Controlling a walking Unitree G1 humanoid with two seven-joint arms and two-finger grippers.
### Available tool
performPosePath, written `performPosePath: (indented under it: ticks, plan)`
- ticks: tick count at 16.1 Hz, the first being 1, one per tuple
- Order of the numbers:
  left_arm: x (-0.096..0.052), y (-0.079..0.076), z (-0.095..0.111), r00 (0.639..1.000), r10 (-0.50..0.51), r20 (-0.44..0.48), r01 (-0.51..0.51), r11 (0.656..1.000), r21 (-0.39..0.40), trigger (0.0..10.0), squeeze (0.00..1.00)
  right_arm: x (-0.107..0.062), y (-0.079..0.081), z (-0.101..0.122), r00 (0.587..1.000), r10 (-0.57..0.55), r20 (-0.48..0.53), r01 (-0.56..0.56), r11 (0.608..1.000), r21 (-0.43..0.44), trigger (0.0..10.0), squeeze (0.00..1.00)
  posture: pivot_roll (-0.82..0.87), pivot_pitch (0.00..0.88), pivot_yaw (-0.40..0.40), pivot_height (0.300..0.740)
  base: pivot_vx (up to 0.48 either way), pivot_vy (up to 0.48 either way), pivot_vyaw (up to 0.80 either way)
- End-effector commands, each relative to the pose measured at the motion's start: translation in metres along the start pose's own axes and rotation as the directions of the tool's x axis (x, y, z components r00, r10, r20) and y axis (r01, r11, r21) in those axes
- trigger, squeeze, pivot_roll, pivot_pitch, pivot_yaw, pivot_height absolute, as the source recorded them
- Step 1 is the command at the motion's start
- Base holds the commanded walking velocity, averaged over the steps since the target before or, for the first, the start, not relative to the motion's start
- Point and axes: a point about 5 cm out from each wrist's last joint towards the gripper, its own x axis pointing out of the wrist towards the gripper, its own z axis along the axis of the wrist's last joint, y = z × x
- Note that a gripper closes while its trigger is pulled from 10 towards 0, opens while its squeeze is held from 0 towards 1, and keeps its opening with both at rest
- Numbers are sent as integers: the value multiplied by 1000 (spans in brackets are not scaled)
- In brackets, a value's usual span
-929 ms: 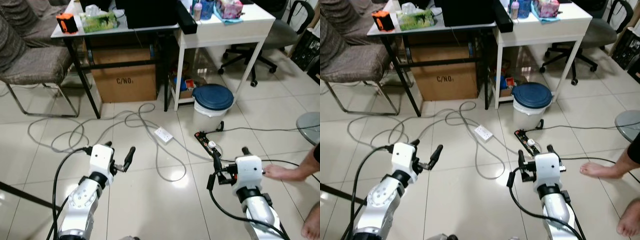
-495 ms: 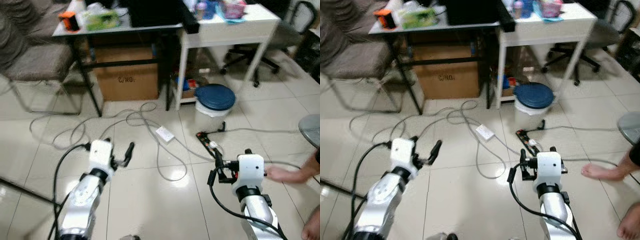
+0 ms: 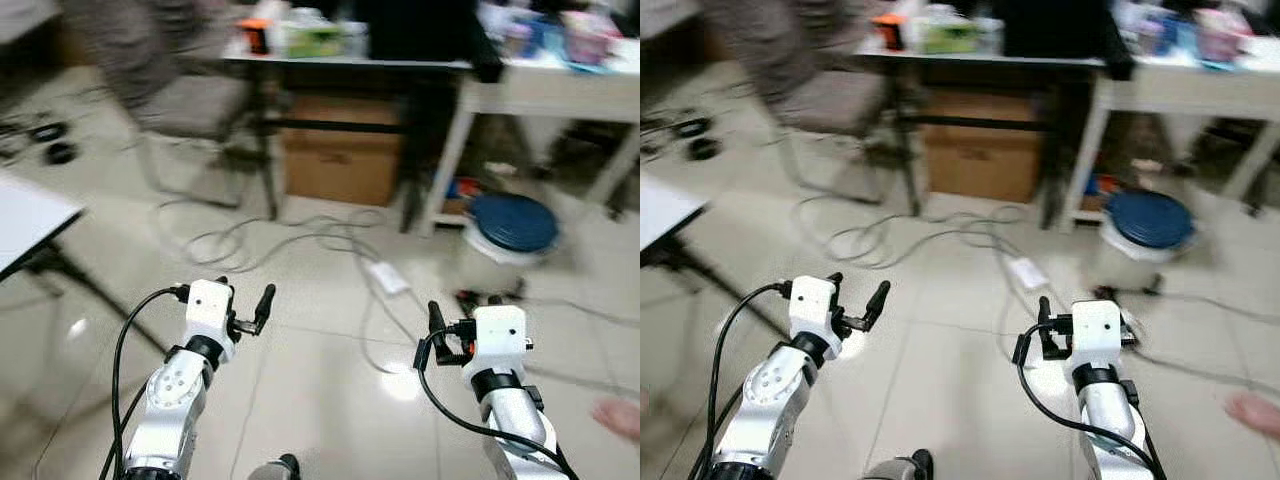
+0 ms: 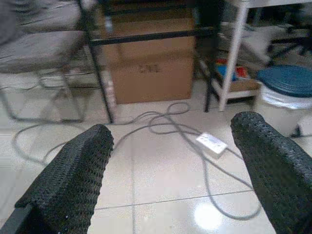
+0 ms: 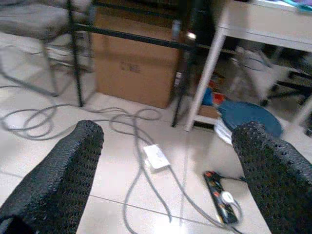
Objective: Picking trash to rubbish bin
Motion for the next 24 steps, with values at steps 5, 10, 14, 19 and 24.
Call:
performPosePath:
  ticks: [5,10,14,19,24]
  plan:
    - [-3,1,3,1000,9,-11,-9,1000,20,10000,0,-3,2,4,1000,2,-1,-2,1000,3,10000,0,-84,75,58,740,102,0,800]
    - [-2,0,2,1000,6,-22,-5,1000,28,10000,0,-5,4,5,1000,3,-2,-3,1000,1,10000,0,-90,77,63,740,328,0,800]
    - [-2,-1,2,999,10,-31,-9,999,32,10000,0,-5,4,7,1000,6,-2,-6,1000,-3,10000,0,-91,75,61,740,452,0,800]
    - [-3,0,1,998,30,-46,-28,999,25,10000,0,-4,6,8,1000,28,-2,-28,1000,-7,10000,0,-84,76,57,740,112,0,800]
    - [-4,1,0,998,33,-47,-33,999,7,10000,0,-4,9,9,999,53,11,-53,999,7,10000,0,-87,72,57,740,0,0,425]
